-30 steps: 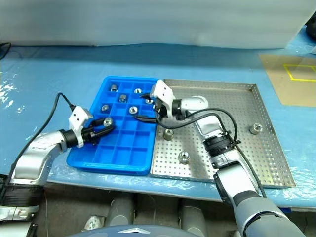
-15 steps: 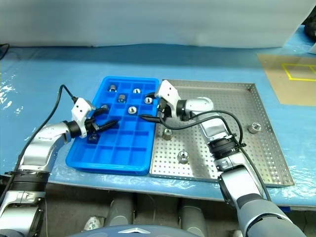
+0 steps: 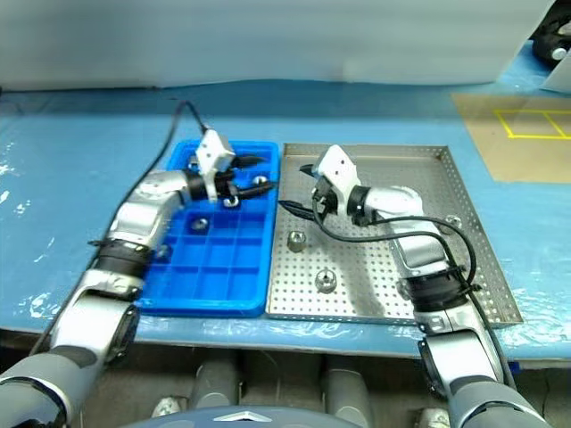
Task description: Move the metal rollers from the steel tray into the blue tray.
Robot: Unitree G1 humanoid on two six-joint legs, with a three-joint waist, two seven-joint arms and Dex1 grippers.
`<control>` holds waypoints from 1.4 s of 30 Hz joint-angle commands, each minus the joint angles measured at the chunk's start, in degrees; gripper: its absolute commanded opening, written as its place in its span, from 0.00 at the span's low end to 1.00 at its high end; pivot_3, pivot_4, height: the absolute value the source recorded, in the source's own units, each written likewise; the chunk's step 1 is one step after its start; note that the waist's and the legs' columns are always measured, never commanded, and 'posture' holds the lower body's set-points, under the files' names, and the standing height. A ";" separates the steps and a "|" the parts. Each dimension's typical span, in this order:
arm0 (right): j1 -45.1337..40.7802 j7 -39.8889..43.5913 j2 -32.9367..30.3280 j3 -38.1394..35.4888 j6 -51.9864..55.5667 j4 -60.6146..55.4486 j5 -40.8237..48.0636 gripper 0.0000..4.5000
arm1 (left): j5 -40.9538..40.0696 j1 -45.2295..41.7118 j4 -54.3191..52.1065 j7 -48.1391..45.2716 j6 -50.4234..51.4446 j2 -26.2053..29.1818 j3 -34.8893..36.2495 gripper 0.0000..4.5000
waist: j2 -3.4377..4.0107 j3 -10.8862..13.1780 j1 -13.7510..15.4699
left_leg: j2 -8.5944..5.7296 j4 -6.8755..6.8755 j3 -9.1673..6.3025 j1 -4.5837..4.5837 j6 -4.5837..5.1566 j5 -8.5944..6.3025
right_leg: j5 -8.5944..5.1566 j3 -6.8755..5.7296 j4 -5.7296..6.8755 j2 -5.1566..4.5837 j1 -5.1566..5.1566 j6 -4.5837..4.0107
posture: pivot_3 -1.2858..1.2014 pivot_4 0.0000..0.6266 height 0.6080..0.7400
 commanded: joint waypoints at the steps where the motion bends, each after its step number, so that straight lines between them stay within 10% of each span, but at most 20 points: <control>1: 4.74 -3.07 -3.47 -5.07 5.03 -10.90 1.84 1.00 | 1.12 -4.65 6.80 -5.26 -5.32 -2.52 -2.05 0.82 | 0.00 0.00 -1.00 | 0.00 -0.01 0.00 0.01 0.02 -0.01 | 0.00 0.01 -0.01 0.00 0.01 0.00 | 0.35 0.24 1.00; 20: 31.08 -17.04 -9.55 -26.05 27.26 -44.13 6.66 1.00 | 10.70 -19.61 39.73 -15.35 -23.62 -20.97 -5.43 0.82 | 0.05 -0.04 -10.39 | -0.40 0.39 0.70 0.44 1.29 -0.78 | 0.22 1.11 -0.99 -0.06 0.57 0.39 | 0.17 0.24 1.00; 42: 32.02 -19.85 -10.96 -28.58 37.25 -50.17 16.25 1.00 | 7.20 -12.45 31.00 -16.26 -23.26 -20.73 0.71 0.82 | 0.07 -0.04 -19.28 | -1.06 0.78 0.42 0.08 1.91 -1.15 | 0.02 0.74 -1.32 -0.57 0.78 0.77 | 0.22 0.24 1.00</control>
